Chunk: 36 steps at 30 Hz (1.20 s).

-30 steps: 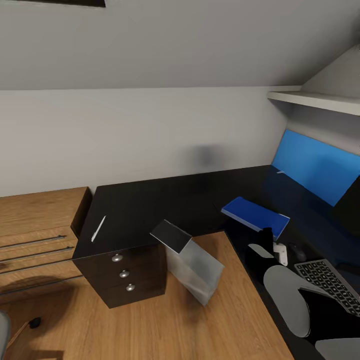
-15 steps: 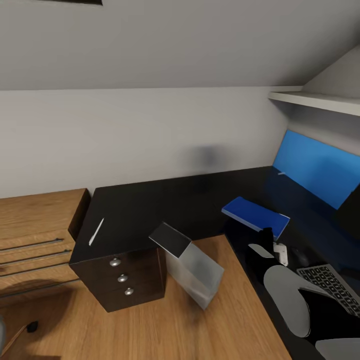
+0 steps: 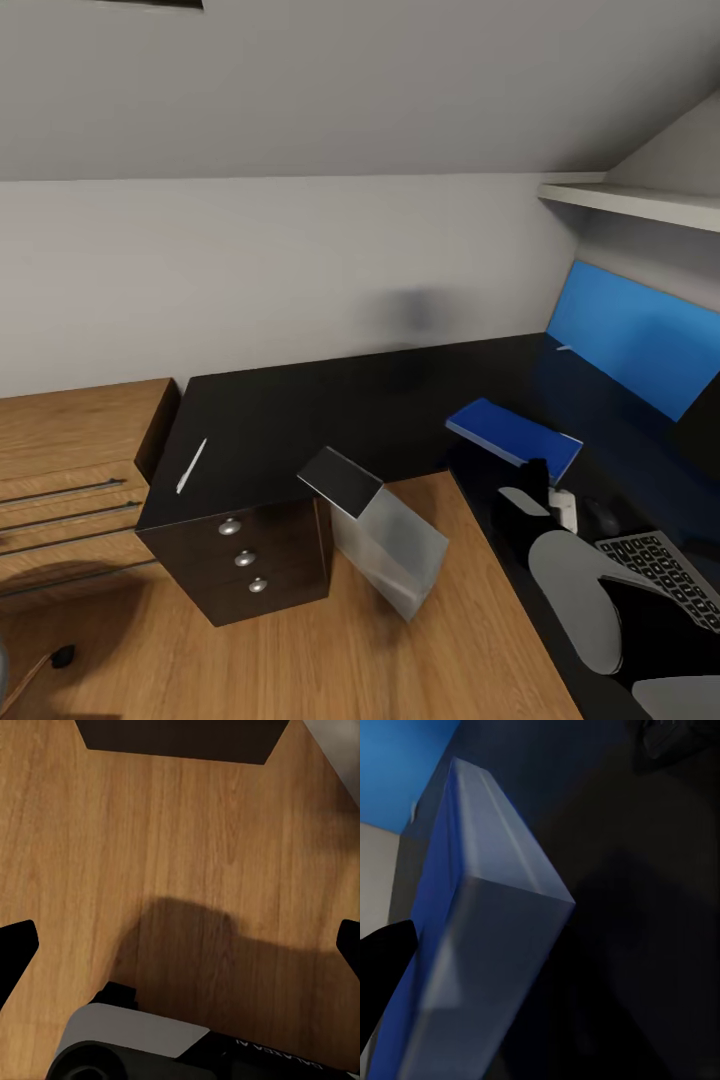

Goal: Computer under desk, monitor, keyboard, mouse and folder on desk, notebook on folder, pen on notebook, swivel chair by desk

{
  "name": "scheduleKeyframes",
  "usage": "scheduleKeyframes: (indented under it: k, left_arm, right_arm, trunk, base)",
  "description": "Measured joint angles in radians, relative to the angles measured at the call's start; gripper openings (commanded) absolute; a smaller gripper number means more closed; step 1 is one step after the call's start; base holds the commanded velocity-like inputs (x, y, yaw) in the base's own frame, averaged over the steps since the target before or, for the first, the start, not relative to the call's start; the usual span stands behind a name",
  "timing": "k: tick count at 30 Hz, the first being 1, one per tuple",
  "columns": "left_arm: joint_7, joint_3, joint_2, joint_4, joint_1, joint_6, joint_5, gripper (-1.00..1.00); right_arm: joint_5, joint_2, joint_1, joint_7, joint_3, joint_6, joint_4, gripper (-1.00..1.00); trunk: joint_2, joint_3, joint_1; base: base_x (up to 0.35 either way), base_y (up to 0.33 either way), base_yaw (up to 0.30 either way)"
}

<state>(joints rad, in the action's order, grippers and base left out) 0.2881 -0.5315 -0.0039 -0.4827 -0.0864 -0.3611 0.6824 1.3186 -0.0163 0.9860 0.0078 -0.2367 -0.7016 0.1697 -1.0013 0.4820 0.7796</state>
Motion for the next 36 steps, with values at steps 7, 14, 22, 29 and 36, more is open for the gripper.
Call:
scheduleKeyframes:
  k: [7,14,22,29,36]
  left_arm:
    - [0.000,0.000,0.000,0.000,0.000,0.001,0.000,1.00]
    - [0.000,0.000,0.000,0.000,0.000,0.000,0.000,1.00]
    - [0.000,0.000,0.000,0.000,0.000,0.000,0.000,1.00]
    - [0.000,0.000,0.000,0.000,0.000,-0.001,0.000,1.00]
    - [0.000,0.000,0.000,0.000,0.000,-0.001,0.000,1.00]
  right_arm:
    - [0.001,-0.006,0.000,-0.004,0.001,0.000,0.000,-1.00]
    - [0.001,-0.007,0.000,-0.004,0.001,0.000,0.000,-1.00]
    - [0.001,-0.009,0.000,-0.004,0.000,0.000,0.001,-1.00]
    - [0.001,-0.024,0.000,-0.004,-0.001,-0.001,0.000,-1.00]
    - [0.002,-0.025,0.000,-0.005,-0.001,-0.002,0.000,-1.00]
  trunk:
    - [0.000,0.000,0.000]
    - [0.000,0.000,0.000]
    - [0.000,0.000,0.000]
    - [0.000,0.000,0.000]
    - [0.000,0.000,0.000]
  base:
    - [0.000,0.000,0.000]
    - [0.000,0.000,0.000]
    - [0.000,0.000,0.000]
    - [0.000,0.000,0.000]
    - [0.000,0.000,0.000]
